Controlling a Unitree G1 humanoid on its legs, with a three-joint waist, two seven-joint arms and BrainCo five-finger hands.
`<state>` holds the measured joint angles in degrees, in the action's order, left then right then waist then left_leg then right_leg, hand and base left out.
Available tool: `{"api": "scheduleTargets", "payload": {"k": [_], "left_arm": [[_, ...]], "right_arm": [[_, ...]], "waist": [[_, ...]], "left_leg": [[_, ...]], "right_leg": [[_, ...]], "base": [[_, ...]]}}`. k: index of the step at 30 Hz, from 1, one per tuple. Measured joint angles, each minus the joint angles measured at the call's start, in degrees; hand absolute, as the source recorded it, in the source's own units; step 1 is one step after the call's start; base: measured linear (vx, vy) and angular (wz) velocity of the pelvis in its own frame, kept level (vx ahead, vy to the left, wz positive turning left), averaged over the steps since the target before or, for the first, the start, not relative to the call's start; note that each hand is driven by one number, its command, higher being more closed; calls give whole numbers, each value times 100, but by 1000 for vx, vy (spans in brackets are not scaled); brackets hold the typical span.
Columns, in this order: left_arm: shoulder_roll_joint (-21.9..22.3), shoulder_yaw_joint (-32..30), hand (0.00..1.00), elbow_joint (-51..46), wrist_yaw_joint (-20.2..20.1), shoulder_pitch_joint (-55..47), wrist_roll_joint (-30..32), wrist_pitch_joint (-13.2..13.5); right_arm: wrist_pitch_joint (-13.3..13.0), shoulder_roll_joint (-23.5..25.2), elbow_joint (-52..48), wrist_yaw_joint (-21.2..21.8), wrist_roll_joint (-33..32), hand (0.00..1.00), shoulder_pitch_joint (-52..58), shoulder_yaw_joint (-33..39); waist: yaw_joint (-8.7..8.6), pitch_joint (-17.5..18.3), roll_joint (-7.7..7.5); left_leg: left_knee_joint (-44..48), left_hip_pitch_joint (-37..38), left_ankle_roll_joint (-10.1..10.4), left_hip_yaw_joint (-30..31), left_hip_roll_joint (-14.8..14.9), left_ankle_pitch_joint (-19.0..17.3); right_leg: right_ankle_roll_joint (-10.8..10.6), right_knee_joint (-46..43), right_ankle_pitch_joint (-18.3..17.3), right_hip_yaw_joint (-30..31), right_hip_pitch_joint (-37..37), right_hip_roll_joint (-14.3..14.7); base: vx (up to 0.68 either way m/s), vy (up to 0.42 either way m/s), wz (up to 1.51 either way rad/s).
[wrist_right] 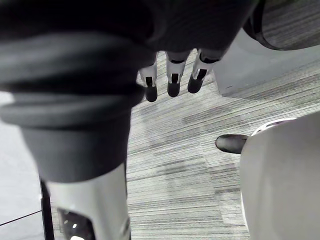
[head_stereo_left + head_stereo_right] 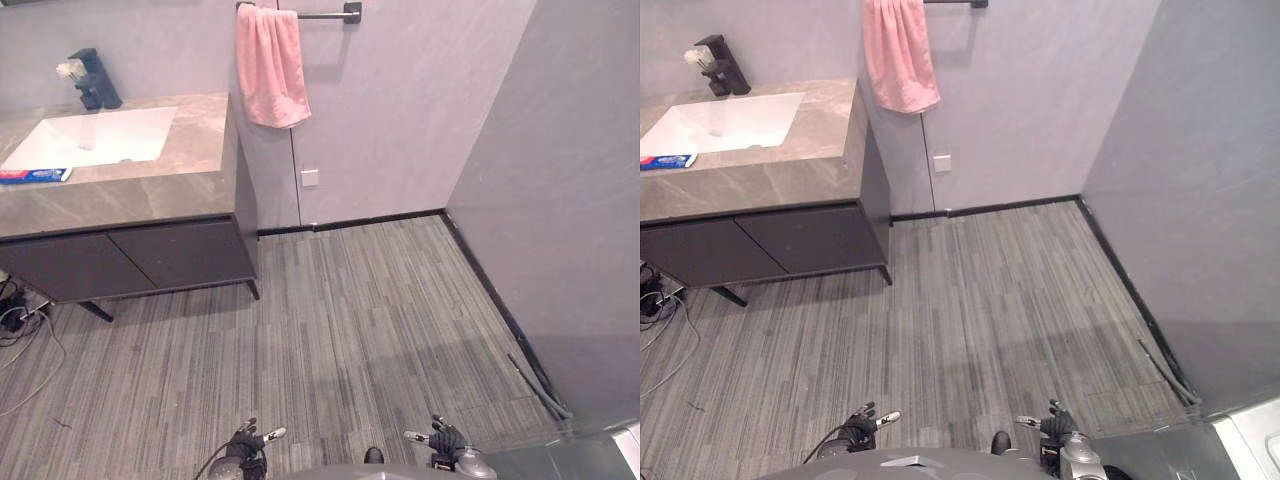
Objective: Organize washtable
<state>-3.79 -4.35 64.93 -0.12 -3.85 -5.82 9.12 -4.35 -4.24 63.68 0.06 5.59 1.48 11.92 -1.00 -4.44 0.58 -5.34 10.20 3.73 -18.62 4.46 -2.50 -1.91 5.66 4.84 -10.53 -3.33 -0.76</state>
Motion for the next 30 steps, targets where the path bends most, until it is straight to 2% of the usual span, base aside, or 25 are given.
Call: {"api": "scheduleTargets", "payload": {"k": [30], "left_arm": [[-52, 36, 0, -6, -20, 26, 2, 5]], "right_arm": [[0, 39, -3, -1, -220, 0, 1, -46]], "waist": [[-1, -51, -69]], "left_leg": [[1, 14, -4, -10, -1, -6]], "right_leg": [[-18, 1, -17, -1, -13, -4]], "base": [[0, 0, 0]]}}
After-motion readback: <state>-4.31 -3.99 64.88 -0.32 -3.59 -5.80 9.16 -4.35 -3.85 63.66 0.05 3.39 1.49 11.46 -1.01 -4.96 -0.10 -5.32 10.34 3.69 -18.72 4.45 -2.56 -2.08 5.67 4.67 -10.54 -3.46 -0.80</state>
